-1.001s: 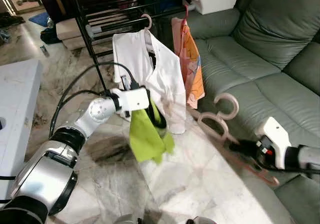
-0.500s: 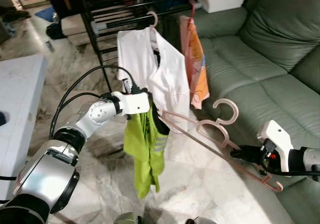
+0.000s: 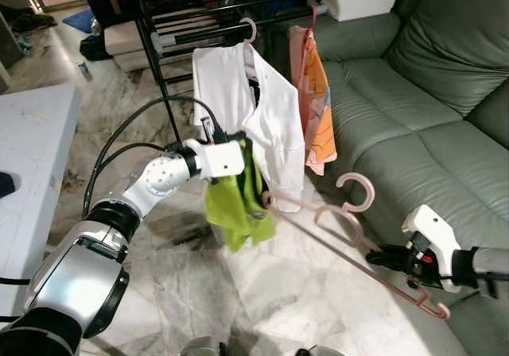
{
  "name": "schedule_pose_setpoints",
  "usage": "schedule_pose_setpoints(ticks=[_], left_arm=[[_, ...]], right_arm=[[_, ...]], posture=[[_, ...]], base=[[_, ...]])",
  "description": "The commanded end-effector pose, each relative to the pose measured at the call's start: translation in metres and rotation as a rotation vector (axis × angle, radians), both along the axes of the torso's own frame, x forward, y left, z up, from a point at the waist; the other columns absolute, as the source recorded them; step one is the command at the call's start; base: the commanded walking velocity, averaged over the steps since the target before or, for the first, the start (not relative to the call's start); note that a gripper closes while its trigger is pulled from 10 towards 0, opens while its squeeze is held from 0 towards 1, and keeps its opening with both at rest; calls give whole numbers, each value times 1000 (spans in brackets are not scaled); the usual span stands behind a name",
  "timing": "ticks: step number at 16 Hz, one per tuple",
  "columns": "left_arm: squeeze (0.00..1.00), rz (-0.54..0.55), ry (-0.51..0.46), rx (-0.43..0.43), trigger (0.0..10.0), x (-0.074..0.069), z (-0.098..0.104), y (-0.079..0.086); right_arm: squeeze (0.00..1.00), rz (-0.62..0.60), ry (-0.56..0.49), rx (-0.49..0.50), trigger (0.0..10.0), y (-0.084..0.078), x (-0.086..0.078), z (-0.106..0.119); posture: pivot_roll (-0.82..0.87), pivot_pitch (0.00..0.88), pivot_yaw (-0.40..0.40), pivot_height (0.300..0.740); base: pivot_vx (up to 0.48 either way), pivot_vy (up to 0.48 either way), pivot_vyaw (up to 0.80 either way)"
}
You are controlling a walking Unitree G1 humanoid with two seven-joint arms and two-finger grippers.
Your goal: Hang hanger
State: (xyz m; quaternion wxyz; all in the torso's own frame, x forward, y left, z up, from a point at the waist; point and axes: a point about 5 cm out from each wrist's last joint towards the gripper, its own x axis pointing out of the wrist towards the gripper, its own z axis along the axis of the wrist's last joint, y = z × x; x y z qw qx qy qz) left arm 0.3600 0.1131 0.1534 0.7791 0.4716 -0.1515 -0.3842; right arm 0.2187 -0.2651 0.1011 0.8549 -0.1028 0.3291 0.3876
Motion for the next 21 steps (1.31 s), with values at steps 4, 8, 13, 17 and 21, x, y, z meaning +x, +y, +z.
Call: schedule_pose_setpoints(ticks=[4,8,13,17,21], left_arm=[[0,-123,-93,-91,10000,-9,30,-14],[0,-324,8,-118,10000,-44,16,-48],[0,-369,46,-64,10000,-67,-11,-63],[0,-307,50,-11,10000,-61,-20,-67],[0,-37,2,36,10000,-20,-10,-31]], right_arm=[[0,-329,-8,18,10000,-16,24,-14],[0,-660,-111,146,10000,-23,60,-7],[0,-776,-166,460,10000,9,94,26],[0,-651,-210,555,10000,43,100,46],[0,-102,-207,112,10000,40,50,28]], posture=[[-59,0,42,740],[-43,0,37,740],[-50,0,42,740],[-46,0,42,740],[-53,0,42,740]], base=[[0,0,0],[0,0,0],[0,0,0],[0,0,0],[0,0,0]])
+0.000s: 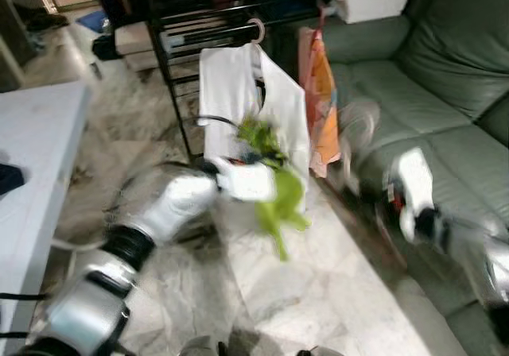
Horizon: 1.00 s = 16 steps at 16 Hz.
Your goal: Hang hanger
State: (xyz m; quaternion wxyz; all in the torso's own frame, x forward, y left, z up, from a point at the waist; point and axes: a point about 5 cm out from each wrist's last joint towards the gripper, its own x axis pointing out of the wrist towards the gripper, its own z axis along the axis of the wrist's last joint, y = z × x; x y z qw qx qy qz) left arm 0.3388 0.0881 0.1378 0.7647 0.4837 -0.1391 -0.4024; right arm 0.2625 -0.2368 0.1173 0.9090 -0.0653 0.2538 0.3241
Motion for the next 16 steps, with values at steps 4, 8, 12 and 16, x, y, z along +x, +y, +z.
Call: schedule_pose_setpoints(ticks=[4,8,12,16], left_arm=[[0,94,-71,109,10000,20,11,29],[0,-102,-49,154,10000,6,7,28],[0,-195,-39,190,10000,1,4,28],[0,-221,-106,213,10000,5,14,30]], right_arm=[[0,272,56,-150,10000,-28,-30,28],[0,388,44,-155,10000,-25,-29,44],[0,458,55,-153,10000,-21,-28,44],[0,491,94,-138,10000,-21,-29,42]], posture=[[-74,0,51,740],[-67,0,53,740],[-54,0,53,740],[-50,0,51,740]], base=[[0,0,0],[0,0,0],[0,0,0],[0,0,0]])
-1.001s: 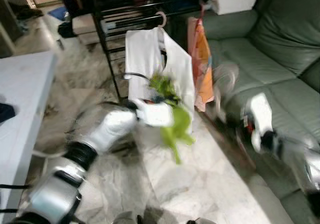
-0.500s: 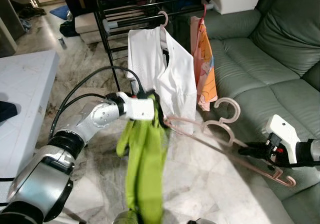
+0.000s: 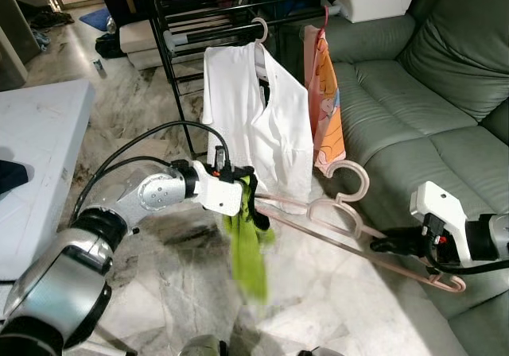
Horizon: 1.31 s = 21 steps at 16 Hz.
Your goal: Hang hanger
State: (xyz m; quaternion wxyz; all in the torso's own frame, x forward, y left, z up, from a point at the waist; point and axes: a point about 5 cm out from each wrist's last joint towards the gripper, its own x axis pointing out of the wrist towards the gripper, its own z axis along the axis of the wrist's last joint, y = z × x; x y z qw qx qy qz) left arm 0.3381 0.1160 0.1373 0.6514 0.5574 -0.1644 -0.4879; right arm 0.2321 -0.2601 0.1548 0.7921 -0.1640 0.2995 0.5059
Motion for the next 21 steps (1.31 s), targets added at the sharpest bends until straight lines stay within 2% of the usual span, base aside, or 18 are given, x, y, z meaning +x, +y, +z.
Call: schedule_pose_setpoints(ticks=[1,2,5,6,9,12,13,15,17,18,19,20,21], left_arm=[[0,-8,-112,-93,10000,8,28,-3],[0,-36,-167,-164,10000,9,41,-10],[0,-120,-242,-240,10000,1,54,-23],[0,-229,-220,-251,10000,-10,53,-35],[0,-321,-170,-229,10000,-22,45,-42],[0,-405,-131,-255,10000,-38,40,-56],[0,-441,-112,-291,10000,-49,40,-66],[0,-425,-59,-314,10000,-55,34,-72],[0,-362,-14,-326,10000,-55,25,-72],[0,-310,-3,-311,10000,-52,19,-72],[0,-178,4,-266,10000,-40,8,-69],[0,-131,8,-269,10000,-35,6,-67],[0,-37,15,-268,10000,-27,2,-61]], right_arm=[[0,24,5,0,10000,1,2,-2],[0,4,18,-5,10000,1,2,-10],[0,-43,21,-14,10000,3,5,-24],[0,-126,-8,-68,10000,-2,13,-39],[0,-230,-79,-92,10000,-5,28,-47],[0,-452,-108,-41,10000,-6,47,-55],[0,-605,-136,32,10000,-6,60,-56],[0,-846,-188,163,10000,-9,79,-49],[0,-994,-228,333,10000,-2,94,-35],[0,-1053,-222,464,10000,8,102,-24],[0,-1053,-227,608,10000,25,109,-8],[0,-1036,-230,631,10000,32,111,-4],[0,-976,-220,695,10000,47,112,6]], posture=[[-55,0,54,740],[-55,0,54,740],[-47,0,50,740],[-43,0,49,740],[-41,0,51,740],[-39,0,51,740],[-39,0,51,740],[-32,0,51,740],[-34,0,53,740],[-34,0,53,740],[-34,0,53,740],[-34,0,55,740],[-34,0,55,740]], base=[[0,0,0],[0,0,0],[0,0,0],[0,0,0],[0,0,0],[0,0,0],[0,0,0],[0,0,0],[0,0,0],[0,0,0],[0,0,0],[0,0,0],[0,0,0]])
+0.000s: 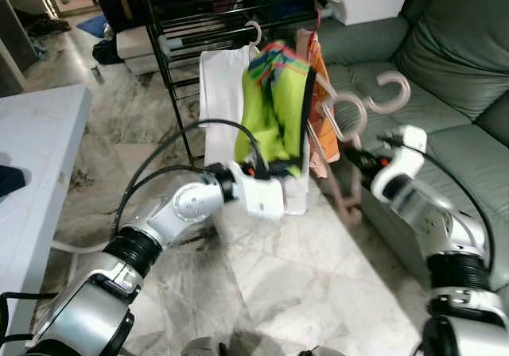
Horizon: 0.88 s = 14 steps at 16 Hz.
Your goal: Hang hanger
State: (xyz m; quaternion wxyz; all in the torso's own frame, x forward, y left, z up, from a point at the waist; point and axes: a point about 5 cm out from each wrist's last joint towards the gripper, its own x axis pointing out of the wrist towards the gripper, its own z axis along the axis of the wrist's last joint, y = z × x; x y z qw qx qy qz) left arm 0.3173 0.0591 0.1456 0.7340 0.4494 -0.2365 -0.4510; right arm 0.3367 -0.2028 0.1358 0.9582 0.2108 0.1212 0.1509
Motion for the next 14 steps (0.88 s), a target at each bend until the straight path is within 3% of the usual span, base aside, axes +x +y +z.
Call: schedule_pose_setpoints(ticks=[1,2,3,5,7,9,11,13,14], left_arm=[[0,80,33,41,10000,7,-10,5],[0,187,70,-6,10000,15,-11,11],[0,206,83,-23,10000,16,-12,10],[0,211,124,-76,10000,11,-15,0],[0,162,152,-68,10000,0,-24,-14],[0,141,167,-70,10000,-5,-26,-20],[0,150,221,-106,10000,-7,-28,-23],[0,151,245,-111,10000,-10,-30,-24],[0,146,248,-111,10000,-11,-31,-25]], right_arm=[[0,16,-157,100,10000,10,7,45],[0,39,-210,171,10000,20,5,58],[0,10,-217,179,10000,20,7,61],[0,-305,-203,296,10000,-4,21,69],[0,-380,-260,410,10000,-7,26,87],[0,-256,-365,360,10000,12,29,107],[0,-297,-436,498,10000,8,34,129],[0,-141,-515,318,10000,32,33,140],[0,-88,-548,317,10000,44,30,146]], posture=[[-34,0,55,740],[-41,0,52,740],[-42,0,53,740],[-52,0,54,740],[-50,0,54,740],[-50,0,56,740],[-48,0,52,740],[-51,0,52,740],[-49,0,50,740]], base=[[0,0,0],[0,0,0],[0,0,0],[0,0,0],[0,0,0],[0,0,0],[0,0,0],[0,0,0],[0,0,0]])
